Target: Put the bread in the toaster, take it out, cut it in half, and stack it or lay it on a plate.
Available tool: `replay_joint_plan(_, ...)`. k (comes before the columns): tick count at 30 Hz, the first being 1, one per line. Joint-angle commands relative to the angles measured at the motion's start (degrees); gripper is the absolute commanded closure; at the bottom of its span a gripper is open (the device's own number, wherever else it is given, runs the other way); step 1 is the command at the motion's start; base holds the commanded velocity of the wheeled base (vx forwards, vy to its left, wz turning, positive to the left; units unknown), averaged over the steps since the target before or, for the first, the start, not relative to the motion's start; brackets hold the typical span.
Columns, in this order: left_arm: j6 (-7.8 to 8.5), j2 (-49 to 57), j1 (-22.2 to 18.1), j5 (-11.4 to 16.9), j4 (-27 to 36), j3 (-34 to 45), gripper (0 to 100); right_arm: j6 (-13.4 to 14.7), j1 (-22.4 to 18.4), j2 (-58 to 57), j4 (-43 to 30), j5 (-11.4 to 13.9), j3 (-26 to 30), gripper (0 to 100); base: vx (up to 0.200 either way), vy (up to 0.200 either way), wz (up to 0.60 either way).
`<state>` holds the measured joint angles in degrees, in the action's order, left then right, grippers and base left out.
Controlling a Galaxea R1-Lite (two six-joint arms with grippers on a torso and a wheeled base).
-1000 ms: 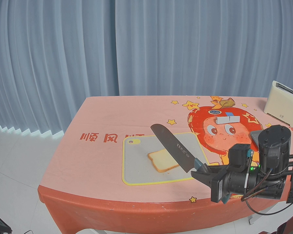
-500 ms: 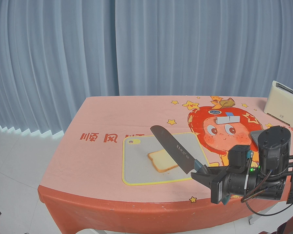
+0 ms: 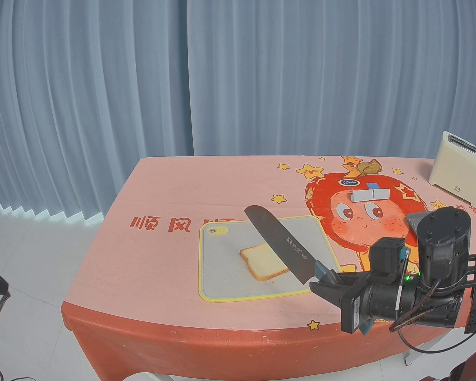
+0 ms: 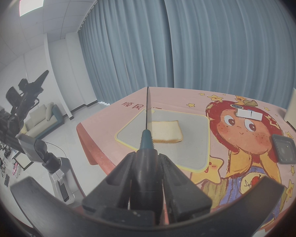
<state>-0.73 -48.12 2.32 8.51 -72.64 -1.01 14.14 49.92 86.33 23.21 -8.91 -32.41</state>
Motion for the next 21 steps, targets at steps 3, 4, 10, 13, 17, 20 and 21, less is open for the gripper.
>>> replay_joint_plan(3,-0.06,-19.03,9.29,1.25,-2.94,-6.28,100,0.10,2.81,0.24,0.43,-1.55,0.86,100,0.000,0.000,0.00)
replay_joint_plan(4,-0.06,-20.35,9.46,1.33,-2.94,-7.78,100,0.10,2.81,0.33,0.61,-1.99,0.86,100,0.000,0.000,0.00)
replay_joint_plan(10,-0.59,-28.26,9.64,2.04,-2.77,-18.41,100,0.10,2.11,0.41,0.70,-2.51,0.77,100,0.000,0.000,0.00)
replay_joint_plan(13,-3.05,-32.66,10.96,2.04,-2.77,-22.81,100,0.19,1.93,0.33,0.78,-2.51,0.77,100,0.000,0.000,0.00)
replay_joint_plan(17,-6.65,-35.20,15.26,2.04,-2.59,-26.23,100,0.19,1.93,0.24,0.70,-2.51,0.51,100,0.000,0.000,0.00)
replay_joint_plan(20,-7.35,-37.14,16.58,2.13,-1.98,-27.64,100,0.19,1.93,0.41,0.61,-2.51,0.51,100,0.000,0.000,0.00)
replay_joint_plan(21,-7.35,-38.28,17.11,2.21,-1.62,-28.17,100,0.19,2.02,0.50,0.43,-2.51,0.51,100,0.000,0.000,0.00)
